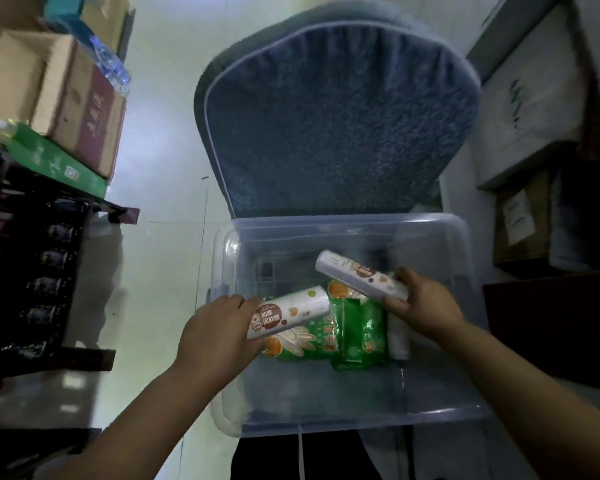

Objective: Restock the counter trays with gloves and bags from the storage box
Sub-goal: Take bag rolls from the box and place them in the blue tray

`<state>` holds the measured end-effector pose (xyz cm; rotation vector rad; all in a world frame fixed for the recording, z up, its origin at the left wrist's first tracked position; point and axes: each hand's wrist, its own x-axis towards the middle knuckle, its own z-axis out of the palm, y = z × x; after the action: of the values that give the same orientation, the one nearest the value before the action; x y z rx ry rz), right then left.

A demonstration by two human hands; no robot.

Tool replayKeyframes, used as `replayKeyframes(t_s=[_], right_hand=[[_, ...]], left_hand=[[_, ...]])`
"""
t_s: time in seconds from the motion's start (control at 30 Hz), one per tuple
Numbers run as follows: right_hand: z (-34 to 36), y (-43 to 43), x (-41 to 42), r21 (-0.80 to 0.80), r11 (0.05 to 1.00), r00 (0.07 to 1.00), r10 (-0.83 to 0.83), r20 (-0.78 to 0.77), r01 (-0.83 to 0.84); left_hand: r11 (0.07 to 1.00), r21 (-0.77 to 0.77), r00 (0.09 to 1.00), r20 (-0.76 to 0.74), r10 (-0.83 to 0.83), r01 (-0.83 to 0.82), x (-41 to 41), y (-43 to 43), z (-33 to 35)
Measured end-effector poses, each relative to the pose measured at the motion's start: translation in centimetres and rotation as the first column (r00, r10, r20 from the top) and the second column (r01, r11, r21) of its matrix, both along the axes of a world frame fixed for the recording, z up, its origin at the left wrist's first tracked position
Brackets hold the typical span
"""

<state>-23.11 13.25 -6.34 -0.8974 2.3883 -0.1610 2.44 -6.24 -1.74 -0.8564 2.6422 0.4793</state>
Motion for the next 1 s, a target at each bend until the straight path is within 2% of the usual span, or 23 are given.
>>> replayKeyframes(t_s=[0.13, 0.33, 0.47, 0.6, 0.8, 1.0], right_hand=[[8.2, 3.4, 2.3, -0.085, 0.987, 0.989, -0.139, -0.045, 0.135], [18.6, 9.4, 7.6, -0.271, 0.928, 0.932, -0.310, -0.185, 0.255], [23.7, 15.2, 10.8, -0.284, 0.915, 0.846, -0.380, -0.374, 0.286], [27.9, 22.3, 15.1, -0.352, 0.837, 0.724, -0.542, -0.426, 0.420], [31.7, 33.1, 23.9, -0.452, 0.669, 0.465, -0.739, -0.488, 0.590], [31.3, 44.1, 32.7, -0.578, 0.356, 0.126, -0.908, -0.400, 0.734]], left_hand=[[0.996, 0.026, 0.991, -0.108, -0.080, 0.083, 0.1, 0.1, 4.1], [0.973, -0.037, 0.935, -0.270, -0.231, 0.230, -1.6, 1.8, 11.2], [0.930, -0.057, 0.851, -0.387, -0.356, 0.363, -4.1, 5.0, 15.5], [0.855, -0.094, 0.732, -0.475, -0.489, 0.510, -6.0, 9.5, 18.2], [0.718, -0.111, 0.558, -0.551, -0.620, 0.687, -7.6, 18.4, 21.2], [0.602, -0.090, 0.454, -0.573, -0.683, 0.793, -7.0, 27.3, 23.5]])
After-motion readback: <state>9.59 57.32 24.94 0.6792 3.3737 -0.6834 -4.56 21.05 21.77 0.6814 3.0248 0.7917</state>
